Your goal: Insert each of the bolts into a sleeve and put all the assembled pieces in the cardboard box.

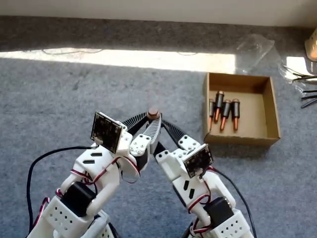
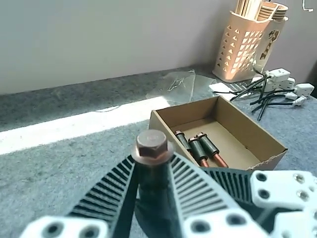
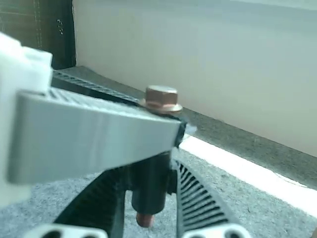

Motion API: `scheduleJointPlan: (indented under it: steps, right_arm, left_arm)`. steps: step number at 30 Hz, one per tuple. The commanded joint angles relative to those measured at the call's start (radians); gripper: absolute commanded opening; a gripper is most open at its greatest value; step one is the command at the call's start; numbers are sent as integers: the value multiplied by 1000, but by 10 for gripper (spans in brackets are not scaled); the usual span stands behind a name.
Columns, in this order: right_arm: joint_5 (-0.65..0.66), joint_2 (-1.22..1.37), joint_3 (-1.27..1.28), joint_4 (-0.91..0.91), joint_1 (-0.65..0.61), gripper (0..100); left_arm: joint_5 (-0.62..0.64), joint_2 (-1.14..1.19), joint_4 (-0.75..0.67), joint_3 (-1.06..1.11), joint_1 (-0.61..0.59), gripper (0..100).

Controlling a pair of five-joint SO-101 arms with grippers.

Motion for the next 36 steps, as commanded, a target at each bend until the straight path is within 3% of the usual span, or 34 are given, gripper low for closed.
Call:
scheduleJointPlan:
  steps: [1, 12, 21, 36]
  right_arm:
    - [9, -8, 96, 1, -2, 4]
    - [9, -8, 96, 1, -2, 4]
    - [9, -8, 96, 1, -2, 4]
    - [9, -8, 96, 1, -2, 4]
  left_arm:
    - [8, -30, -12, -10, -15, 5]
    - [6, -30, -12, -7, -16, 7]
    - [-87, -30, -9, -4, -16, 206]
    - [-183, -30, -11, -4, -16, 211]
